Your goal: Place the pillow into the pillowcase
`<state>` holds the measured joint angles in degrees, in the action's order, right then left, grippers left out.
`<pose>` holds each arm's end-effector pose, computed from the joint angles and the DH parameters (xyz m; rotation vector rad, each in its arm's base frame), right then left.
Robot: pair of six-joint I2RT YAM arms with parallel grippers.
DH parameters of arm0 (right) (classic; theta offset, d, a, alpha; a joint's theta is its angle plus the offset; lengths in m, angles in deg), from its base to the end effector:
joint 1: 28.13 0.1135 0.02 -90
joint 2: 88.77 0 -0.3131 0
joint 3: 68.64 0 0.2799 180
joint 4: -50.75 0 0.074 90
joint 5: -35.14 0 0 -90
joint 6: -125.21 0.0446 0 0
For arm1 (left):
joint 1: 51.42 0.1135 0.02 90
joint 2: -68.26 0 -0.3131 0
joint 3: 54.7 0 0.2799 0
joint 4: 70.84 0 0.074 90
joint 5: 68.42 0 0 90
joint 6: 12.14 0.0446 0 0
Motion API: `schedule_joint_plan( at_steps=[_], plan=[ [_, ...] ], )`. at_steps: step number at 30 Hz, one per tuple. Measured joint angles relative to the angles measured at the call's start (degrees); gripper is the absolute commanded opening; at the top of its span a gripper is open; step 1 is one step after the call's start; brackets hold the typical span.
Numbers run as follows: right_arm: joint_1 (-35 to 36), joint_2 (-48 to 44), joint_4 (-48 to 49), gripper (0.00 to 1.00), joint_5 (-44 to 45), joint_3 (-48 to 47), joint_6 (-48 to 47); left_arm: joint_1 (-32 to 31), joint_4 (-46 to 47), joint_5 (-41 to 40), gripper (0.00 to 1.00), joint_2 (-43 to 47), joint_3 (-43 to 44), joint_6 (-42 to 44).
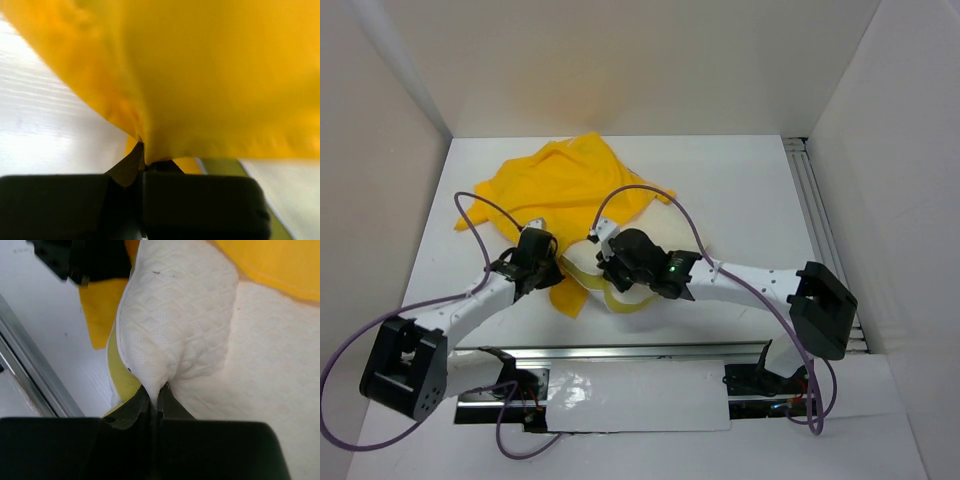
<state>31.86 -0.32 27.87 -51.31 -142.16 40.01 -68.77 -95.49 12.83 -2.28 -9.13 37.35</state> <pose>0.1903 0.3239 0.2817 -1.0280 2.0416 0.5399 0.2368 -0.0669 0.2006 -0.5572 2.3772 -0.2707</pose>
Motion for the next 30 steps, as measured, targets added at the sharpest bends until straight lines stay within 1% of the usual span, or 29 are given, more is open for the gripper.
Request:
schedule_joint_plan(
  at_steps=[2,6,9,11,15,19,23,27,28,29,30],
  plan=[
    [0.00,-0.02,4.33,0.00,1.53,0.87,0.00,-3.06,-1.36,0.44,0.00,3.63,0.22,0.04],
    [0.31,-0.46,16.52,0.00,7.76,4.66,-0.33,-9.81,-4.98,1.60,0.00,15.96,2.86,-0.02],
    [1.14,-1.44,28.44,0.00,13.46,7.50,-1.75,-14.03,-7.69,3.61,0.00,23.76,6.23,0.00],
    [2.12,-1.25,38.03,0.00,17.92,8.44,-3.32,-16.87,-9.57,4.55,0.00,26.18,9.18,0.04],
    [4.13,2.58,56.57,0.00,26.05,7.85,-6.84,-21.77,-12.48,5.75,0.00,25.42,15.39,0.55],
    [4.66,10.75,68.54,0.00,31.65,3.76,-10.47,-23.41,-13.07,10.64,0.00,22.23,17.33,1.27],
    [5.33,16.41,74.66,0.00,34.67,3.56,-10.49,-24.00,-14.08,13.49,0.00,21.79,16.96,1.09],
    [5.57,17.31,76.65,0.00,34.64,6.54,-6.69,-24.55,-15.06,14.60,0.00,22.53,15.69,0.79],
    [5.64,17.07,76.74,0.13,34.14,7.87,-5.31,-24.65,-15.30,14.88,0.19,22.51,15.41,0.46],
    [5.68,16.61,76.50,0.21,33.42,9.46,-3.74,-24.79,-15.58,15.08,0.34,22.36,15.13,0.04],
    [5.73,15.87,75.34,0.33,32.52,10.67,-2.32,-24.92,-16.04,15.58,0.49,22.08,14.99,-0.39]
  ],
)
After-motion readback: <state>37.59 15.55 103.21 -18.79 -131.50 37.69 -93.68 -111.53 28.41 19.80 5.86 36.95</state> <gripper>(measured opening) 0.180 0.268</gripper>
